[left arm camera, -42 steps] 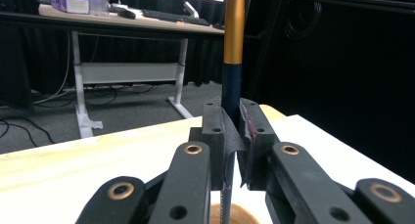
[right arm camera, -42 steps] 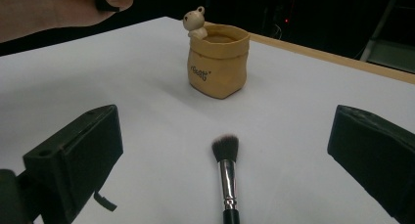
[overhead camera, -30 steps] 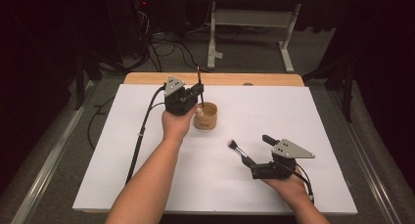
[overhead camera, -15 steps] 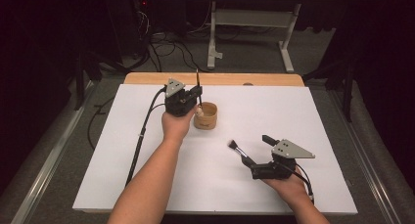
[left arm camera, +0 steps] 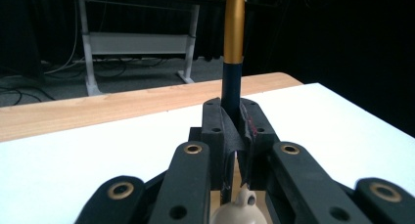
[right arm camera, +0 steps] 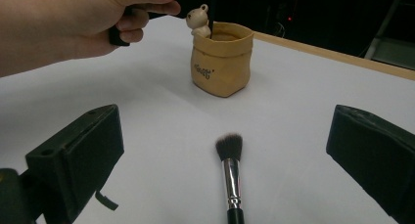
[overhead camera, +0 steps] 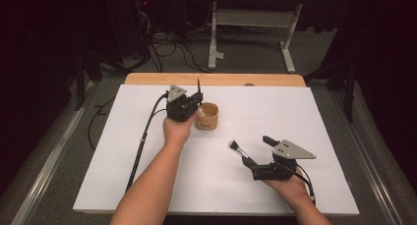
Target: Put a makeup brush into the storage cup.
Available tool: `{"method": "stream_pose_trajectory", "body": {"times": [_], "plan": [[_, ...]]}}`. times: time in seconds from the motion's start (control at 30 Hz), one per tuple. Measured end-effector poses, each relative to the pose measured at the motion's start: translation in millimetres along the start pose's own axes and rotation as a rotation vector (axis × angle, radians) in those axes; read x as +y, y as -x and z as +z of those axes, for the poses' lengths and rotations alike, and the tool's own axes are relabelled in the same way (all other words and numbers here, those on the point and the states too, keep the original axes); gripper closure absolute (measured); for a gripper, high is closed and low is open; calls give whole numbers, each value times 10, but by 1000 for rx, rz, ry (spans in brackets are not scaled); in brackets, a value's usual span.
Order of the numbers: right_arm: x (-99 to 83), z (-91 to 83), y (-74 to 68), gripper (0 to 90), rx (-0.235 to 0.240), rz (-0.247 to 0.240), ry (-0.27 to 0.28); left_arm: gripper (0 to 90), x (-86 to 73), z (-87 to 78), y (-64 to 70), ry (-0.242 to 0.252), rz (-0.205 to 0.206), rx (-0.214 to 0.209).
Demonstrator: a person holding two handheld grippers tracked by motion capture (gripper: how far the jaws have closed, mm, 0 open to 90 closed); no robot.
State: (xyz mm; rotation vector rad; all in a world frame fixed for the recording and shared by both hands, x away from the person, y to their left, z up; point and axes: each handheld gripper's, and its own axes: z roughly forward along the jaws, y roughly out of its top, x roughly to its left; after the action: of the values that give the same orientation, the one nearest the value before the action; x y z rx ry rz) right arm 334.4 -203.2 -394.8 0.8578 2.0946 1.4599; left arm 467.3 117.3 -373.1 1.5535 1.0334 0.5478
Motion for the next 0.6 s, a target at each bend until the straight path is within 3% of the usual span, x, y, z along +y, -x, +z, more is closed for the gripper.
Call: {"method": "stream_pose_trajectory", "body": {"times": [0.6], "plan": [[-2, 7, 2, 19, 0, -8, 0, 828, -47, 25, 38, -31, 0, -12]]}}
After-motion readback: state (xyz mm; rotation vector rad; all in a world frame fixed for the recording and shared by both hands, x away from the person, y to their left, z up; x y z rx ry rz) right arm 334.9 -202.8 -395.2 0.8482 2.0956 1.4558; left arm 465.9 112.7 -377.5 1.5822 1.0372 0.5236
